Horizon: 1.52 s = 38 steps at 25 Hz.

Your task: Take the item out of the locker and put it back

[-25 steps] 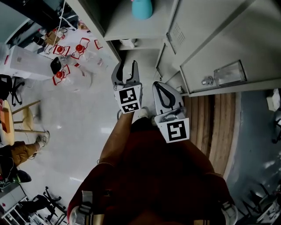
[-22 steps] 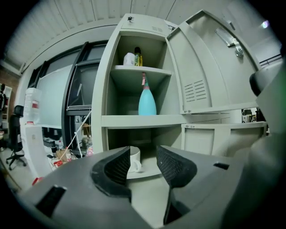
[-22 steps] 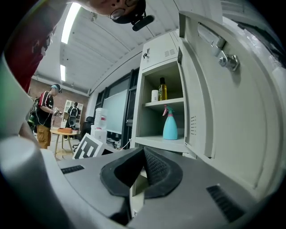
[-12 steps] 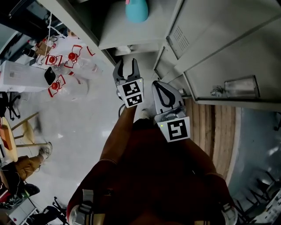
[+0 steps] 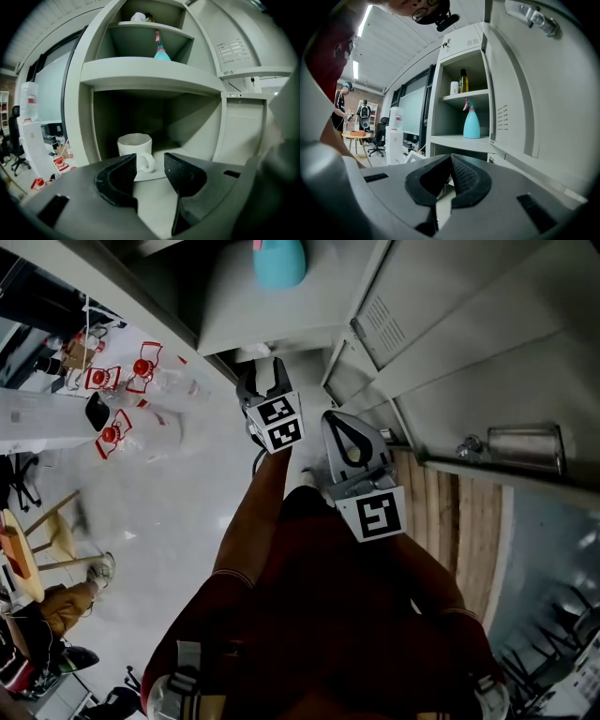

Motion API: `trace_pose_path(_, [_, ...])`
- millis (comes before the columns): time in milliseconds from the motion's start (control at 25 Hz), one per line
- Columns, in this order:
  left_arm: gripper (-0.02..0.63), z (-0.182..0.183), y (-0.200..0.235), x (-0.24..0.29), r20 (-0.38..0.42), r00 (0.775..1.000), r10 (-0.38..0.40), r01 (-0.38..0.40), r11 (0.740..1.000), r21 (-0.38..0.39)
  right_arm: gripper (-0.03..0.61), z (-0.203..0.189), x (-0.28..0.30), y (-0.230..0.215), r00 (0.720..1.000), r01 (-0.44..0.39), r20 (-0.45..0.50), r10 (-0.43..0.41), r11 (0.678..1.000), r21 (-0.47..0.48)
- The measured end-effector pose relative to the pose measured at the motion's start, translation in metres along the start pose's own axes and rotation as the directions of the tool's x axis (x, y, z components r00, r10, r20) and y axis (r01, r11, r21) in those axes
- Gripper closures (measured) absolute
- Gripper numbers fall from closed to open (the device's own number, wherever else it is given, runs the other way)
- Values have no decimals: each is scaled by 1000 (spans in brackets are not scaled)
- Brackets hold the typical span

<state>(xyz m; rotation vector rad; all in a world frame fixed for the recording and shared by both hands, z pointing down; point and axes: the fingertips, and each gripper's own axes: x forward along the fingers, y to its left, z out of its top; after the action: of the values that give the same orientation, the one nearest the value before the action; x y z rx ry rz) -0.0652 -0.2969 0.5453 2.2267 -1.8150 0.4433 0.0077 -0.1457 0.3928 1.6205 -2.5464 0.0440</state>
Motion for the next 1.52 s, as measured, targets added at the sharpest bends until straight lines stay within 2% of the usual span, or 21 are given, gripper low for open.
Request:
trace_pose_path(360, [449,-18,-2,35,-40,999,36,-36,999,0,580,-1,8,-7,999,-42,-10,42,999,0])
trace_pose_path(720, [449,-30,7,53,-83,993,86,-85,996,12,581,-8,11,6,988,-142,-69,139,989,-40])
trace_pose_path(920, [450,-34,7,61,-91,991,95,-94,995,15,580,-12,13,4,987,-146,-68,144,989,-26])
trace_pose_path(1520, [451,-33,12,79,-114,976,185,-191,980,-50,580,-28,3,5,968,-216,-146,203,973,-78])
